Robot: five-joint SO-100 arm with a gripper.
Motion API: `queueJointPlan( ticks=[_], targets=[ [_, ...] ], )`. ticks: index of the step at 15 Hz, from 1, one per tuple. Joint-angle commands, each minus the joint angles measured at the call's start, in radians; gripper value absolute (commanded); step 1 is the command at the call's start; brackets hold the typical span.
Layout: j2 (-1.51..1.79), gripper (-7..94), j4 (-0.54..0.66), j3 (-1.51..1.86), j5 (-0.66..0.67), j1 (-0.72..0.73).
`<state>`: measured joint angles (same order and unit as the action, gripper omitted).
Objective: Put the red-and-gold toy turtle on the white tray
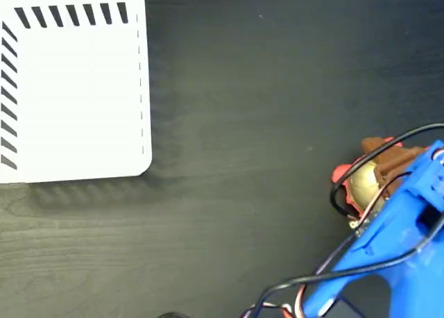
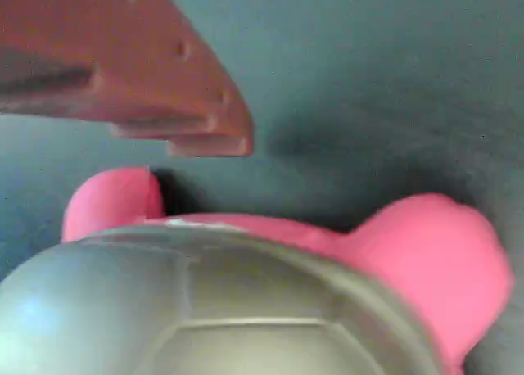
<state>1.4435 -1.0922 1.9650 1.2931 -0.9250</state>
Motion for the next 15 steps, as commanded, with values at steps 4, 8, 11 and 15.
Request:
queueJointPlan(
  ticks=[4,8,11,15],
  targets=[
    [0.031,67,0.018,0.002,-0.014,0.003],
    [0.031,55,0.023,0.005,-0.026,0.012],
    [0.037,41,0.035,0.015,-0.031,0.012],
    [0.046,11,0.051,0.028,-0.044,0.014]
  ],
)
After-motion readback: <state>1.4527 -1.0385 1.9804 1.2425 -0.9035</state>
